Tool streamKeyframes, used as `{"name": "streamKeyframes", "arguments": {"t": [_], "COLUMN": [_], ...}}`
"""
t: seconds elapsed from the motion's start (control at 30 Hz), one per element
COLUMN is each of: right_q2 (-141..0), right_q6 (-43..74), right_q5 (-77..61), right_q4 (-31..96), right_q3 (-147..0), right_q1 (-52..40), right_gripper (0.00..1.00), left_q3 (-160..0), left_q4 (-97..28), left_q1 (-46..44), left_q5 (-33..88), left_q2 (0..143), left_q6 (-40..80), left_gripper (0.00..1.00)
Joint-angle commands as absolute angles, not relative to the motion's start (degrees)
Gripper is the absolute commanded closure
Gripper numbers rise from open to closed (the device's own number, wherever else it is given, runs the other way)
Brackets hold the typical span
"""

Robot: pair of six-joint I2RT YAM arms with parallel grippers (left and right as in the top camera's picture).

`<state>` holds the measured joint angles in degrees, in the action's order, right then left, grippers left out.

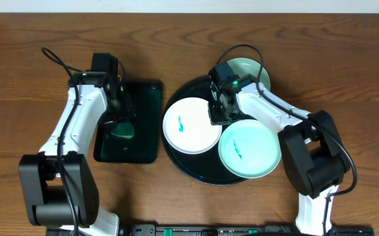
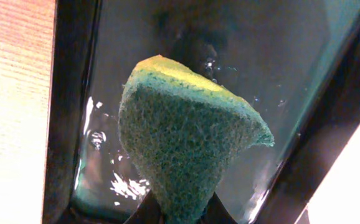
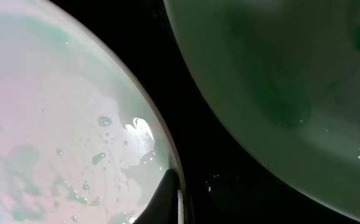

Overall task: Clean dirty plates on tray and stack at the side
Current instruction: 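Scrub the white plate with the sponge while the right gripper holds it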

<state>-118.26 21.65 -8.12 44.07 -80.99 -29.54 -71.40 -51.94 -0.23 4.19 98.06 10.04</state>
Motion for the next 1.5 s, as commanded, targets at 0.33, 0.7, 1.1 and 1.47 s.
{"name": "streamKeyframes", "arguments": {"t": [0.33,0.7,1.1,1.47], "right_q2": [-120.7,-120.7,-120.9,-121.1], "right_q6": [21.0,25.4,27.4,27.2], "right_q5": [-11.5,-12.5,-13.2,-13.5], "right_q4": [42.5,44.0,44.6,44.5], "right_q3": [-80.8,-80.8,-80.1,-80.1], "right_q1": [-30.4,-29.4,-27.9,-27.9], "right_gripper": [0.99,0.99,0.99,0.99], "left_q3": [-72.1,-72.1,-72.1,-73.8], "left_q4": [-46.2,-39.0,-31.0,-40.3], "left_q1": [-12.3,-22.4,-26.4,-24.1], "left_q5": [10.2,9.1,30.4,-0.2], "left_q2": [98.3,109.5,113.9,113.0], "left_q6": [26.2,36.2,21.8,41.4], "left_gripper": [0.93,0.93,0.93,0.93]}}
